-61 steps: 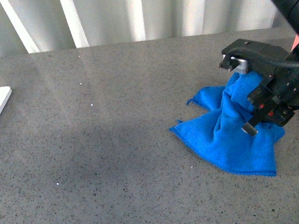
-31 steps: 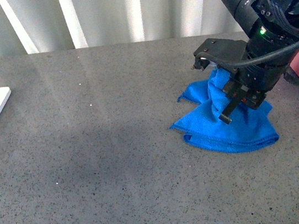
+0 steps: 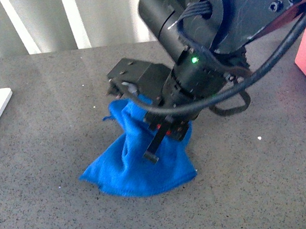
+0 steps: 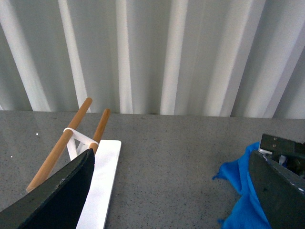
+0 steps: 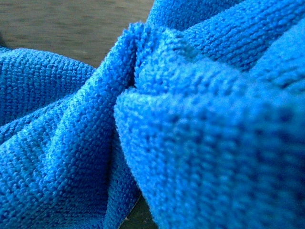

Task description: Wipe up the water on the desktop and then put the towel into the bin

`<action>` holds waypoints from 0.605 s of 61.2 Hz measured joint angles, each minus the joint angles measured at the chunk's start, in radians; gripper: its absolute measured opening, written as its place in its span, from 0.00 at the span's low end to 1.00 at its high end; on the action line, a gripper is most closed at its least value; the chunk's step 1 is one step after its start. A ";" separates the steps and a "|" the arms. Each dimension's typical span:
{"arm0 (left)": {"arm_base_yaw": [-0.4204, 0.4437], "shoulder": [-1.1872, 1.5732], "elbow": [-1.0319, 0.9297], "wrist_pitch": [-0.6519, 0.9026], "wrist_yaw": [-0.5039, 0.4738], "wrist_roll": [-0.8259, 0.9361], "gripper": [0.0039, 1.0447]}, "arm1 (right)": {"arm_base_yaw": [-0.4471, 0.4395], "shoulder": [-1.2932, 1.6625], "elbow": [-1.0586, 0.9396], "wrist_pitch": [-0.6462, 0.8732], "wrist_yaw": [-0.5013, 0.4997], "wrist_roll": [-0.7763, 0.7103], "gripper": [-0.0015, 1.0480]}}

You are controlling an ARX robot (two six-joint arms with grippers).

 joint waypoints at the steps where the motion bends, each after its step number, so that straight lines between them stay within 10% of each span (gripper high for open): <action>1: 0.000 0.000 0.000 0.000 0.000 0.000 0.94 | 0.009 -0.010 -0.018 0.002 -0.002 0.000 0.03; 37: 0.000 0.000 0.000 0.000 0.000 0.000 0.94 | -0.151 -0.275 -0.312 -0.101 0.144 -0.119 0.03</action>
